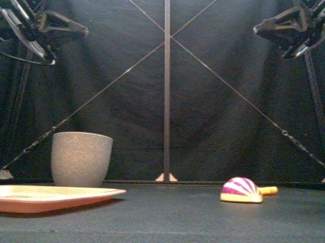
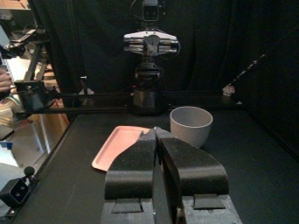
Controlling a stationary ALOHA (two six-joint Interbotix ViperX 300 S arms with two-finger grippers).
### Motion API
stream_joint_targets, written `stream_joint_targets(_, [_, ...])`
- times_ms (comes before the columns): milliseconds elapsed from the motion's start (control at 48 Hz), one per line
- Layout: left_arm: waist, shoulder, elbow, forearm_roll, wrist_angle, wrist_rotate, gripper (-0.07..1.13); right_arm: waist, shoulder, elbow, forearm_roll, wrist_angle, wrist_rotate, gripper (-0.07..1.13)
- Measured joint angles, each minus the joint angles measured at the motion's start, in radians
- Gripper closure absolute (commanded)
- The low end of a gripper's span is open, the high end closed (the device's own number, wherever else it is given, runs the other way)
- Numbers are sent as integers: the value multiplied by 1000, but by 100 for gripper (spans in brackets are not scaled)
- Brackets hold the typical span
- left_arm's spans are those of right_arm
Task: Pick the fries then place it on the pink plate
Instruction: Pick the fries
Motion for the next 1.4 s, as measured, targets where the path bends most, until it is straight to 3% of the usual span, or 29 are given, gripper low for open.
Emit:
stream_joint_targets(312, [0, 18, -2, -41, 0, -2, 107, -107, 129, 3, 11, 0, 15, 98])
stream_joint_targets(438, [2, 20, -2, -41, 0, -3, 107, -170, 193, 0, 38, 29, 20, 76])
stream_joint_targets(646, [2, 21, -2, -41, 0, -2, 106, -252, 195, -15, 81, 107, 18, 19])
stream_joint_targets(750, [6, 20, -3, -41, 0, -3, 106, -285, 170, -15, 109, 120, 18, 3])
stream_joint_targets(1000, [25, 21, -2, -46, 0, -3, 102, -319, 166, -25, 178, 224, 35, 2])
stream_joint_targets(1146, [35, 20, -2, -46, 0, -3, 102, -316, 166, -60, 238, 411, 66, 2])
stream_joint_targets(1396, [38, 21, -2, -46, 0, -2, 102, -364, 184, -120, 224, 709, 115, 2])
